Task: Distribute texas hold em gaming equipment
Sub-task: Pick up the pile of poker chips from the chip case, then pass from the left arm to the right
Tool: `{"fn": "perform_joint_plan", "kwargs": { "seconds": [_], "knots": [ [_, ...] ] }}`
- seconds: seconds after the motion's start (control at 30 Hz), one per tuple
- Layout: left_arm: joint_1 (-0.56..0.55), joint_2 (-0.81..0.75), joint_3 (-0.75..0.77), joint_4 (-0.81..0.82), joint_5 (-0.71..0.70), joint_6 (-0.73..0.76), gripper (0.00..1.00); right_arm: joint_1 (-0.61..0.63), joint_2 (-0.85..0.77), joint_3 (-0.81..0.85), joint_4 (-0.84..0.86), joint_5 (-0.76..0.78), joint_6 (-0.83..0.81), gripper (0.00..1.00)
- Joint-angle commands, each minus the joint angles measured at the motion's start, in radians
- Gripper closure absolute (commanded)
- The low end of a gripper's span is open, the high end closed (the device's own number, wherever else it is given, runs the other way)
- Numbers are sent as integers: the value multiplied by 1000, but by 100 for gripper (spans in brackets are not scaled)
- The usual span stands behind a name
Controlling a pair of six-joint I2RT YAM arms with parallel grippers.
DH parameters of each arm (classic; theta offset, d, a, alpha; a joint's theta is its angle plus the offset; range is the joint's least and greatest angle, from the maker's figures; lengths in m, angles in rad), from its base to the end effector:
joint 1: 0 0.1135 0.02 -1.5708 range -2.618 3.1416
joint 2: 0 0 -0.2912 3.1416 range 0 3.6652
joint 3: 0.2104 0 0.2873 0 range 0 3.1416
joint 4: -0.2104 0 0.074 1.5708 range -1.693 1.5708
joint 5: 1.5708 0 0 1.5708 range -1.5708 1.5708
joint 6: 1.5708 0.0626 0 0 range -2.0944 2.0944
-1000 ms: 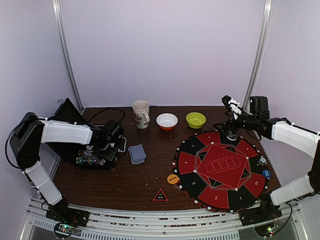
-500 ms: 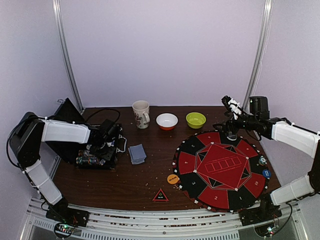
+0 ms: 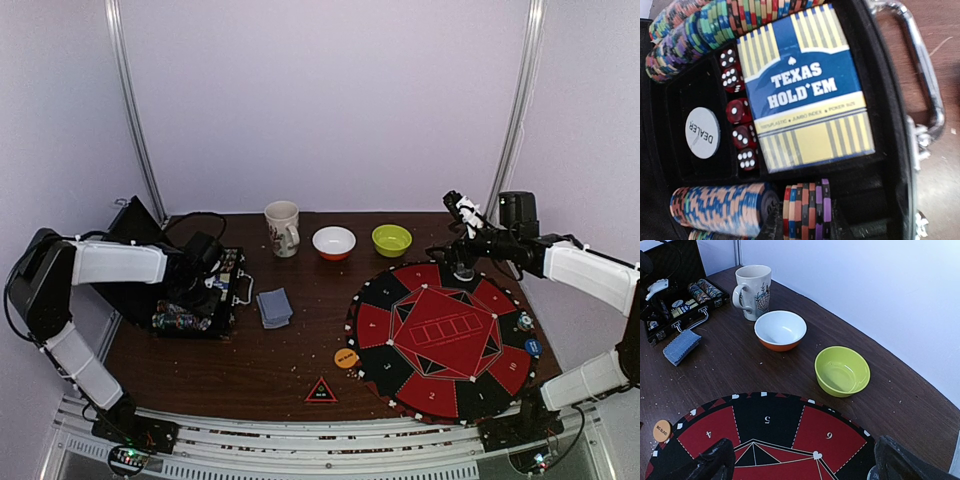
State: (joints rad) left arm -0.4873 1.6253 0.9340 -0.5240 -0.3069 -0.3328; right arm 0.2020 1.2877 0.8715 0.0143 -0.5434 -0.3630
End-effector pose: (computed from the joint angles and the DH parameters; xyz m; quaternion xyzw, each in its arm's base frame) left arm 0.3067 -0.1411 0.1461 0.0481 0.9719 0.0683 0.2202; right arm 0.3240 0.0994 0.2845 -0.3662 0.7303 0.1804 0.5478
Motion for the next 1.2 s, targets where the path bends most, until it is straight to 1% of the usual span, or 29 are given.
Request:
{"fn": "perform_joint_plan", "kwargs": {
  "seconds": [0.0,0.1,0.17,0.23,0.33,0.43,0.47,0.57,0.67,0.73,0.8,0.9,0.97,1.13,1.17],
  "knots": [
    [3,-120,48,-43,53,-17,100,10,-23,61,-19,8,-1,0],
    [3,-187,103,-66,136,-8,100,21,-26,91,-33,34,-5,0],
    [1,-231,125,-43,254,-9,100,45,-32,109,-43,51,-15,0],
    [1,-257,123,18,405,-21,100,83,-37,124,-42,81,-30,0],
    [0,-268,126,109,599,-93,100,209,-30,152,-32,177,-80,0],
    [-11,-274,126,217,715,-182,100,390,20,180,14,273,-184,0],
    [-21,-272,131,238,737,-198,100,446,42,188,46,296,-210,0],
    [-44,-255,146,286,811,-243,100,586,147,241,123,276,-289,1],
    [-66,-235,157,305,866,-264,100,673,278,328,180,210,-309,0],
    [-75,-237,153,316,884,-275,100,684,346,380,229,168,-286,0],
    [-78,-246,145,328,894,-285,100,691,402,423,269,160,-269,0],
    [-77,-255,132,353,901,-303,100,723,484,507,211,157,-361,0],
    [-78,-252,131,360,913,-308,100,739,510,517,196,150,-420,0],
    [-78,-245,124,363,917,-309,100,756,552,543,204,203,-480,0],
    [-77,-245,122,365,920,-310,100,756,561,556,206,207,-477,2]
  ]
}}
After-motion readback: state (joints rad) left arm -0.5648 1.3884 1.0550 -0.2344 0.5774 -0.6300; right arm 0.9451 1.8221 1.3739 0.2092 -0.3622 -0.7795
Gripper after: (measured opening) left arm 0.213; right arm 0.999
